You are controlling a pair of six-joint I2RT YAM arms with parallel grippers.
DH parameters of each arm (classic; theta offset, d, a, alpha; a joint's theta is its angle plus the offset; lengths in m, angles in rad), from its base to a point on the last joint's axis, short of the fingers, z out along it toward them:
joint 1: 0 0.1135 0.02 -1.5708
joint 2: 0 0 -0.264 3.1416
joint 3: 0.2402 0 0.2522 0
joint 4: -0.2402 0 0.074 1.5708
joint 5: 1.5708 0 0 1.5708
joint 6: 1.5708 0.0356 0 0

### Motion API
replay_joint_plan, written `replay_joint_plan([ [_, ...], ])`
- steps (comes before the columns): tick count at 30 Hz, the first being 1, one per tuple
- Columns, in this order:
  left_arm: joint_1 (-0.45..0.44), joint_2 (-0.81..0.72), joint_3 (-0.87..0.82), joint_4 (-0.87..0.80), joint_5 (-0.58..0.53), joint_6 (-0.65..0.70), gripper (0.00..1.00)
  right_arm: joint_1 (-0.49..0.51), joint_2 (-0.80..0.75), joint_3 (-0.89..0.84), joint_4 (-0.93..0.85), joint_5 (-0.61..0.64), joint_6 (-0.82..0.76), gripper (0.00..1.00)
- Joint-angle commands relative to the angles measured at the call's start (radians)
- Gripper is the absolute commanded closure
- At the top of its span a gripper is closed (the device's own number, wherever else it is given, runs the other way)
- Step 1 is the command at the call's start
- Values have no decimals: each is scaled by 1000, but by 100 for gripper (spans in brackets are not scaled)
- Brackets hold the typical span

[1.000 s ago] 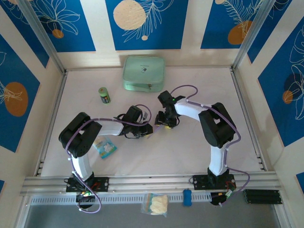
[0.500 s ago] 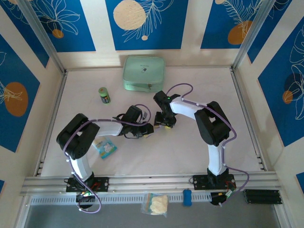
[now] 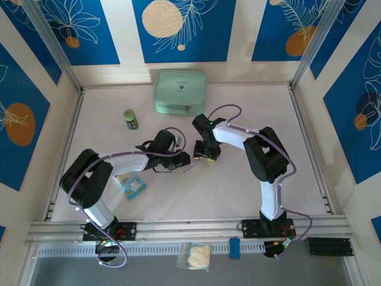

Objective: Fold a paper plane with a square sheet of paper (pick it up from the middle)
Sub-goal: Fold the wing for the fifth time at the center of the table.

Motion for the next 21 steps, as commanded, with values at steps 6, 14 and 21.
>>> replay_joint_plan([
  [6,-19,80,56,40,67,-3,84,-9,137,-71,40,30,-18,47],
  [14,-18,121,84,-8,40,5,86,-11,140,-69,39,27,-19,48],
  [21,-18,131,75,-31,6,-5,88,-11,148,-65,33,27,-25,48],
])
